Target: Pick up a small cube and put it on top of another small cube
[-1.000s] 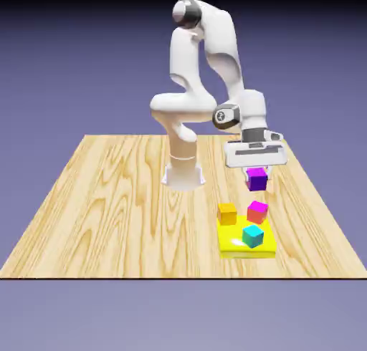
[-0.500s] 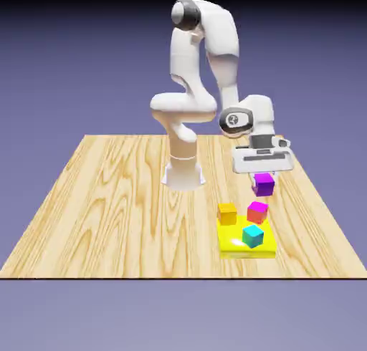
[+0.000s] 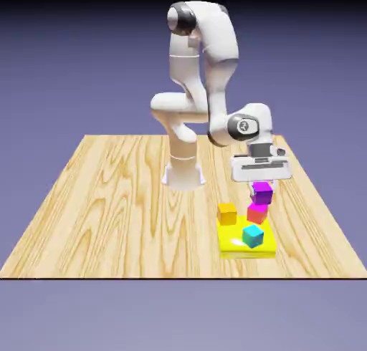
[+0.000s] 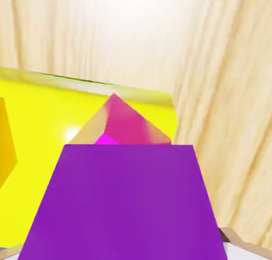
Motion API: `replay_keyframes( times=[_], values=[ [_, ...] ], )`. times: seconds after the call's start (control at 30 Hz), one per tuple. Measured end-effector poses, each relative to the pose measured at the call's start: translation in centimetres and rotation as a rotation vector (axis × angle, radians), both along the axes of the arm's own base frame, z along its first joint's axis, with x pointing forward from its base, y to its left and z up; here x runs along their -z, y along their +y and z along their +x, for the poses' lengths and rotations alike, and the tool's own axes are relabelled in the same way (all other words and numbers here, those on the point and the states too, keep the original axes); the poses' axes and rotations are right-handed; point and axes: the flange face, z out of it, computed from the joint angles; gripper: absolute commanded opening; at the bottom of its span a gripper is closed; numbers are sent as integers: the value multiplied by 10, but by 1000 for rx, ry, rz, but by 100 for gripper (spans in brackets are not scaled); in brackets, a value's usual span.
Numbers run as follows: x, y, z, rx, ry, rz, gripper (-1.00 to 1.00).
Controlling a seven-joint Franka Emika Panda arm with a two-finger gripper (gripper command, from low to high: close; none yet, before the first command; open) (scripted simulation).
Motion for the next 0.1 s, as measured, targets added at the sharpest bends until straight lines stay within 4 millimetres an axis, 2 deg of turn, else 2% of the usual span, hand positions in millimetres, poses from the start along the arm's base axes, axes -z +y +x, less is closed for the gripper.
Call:
replay_keyframes(
  times=[0.1],
  values=[
    [5,-5,5,0,-14,9,-100]
  ],
)
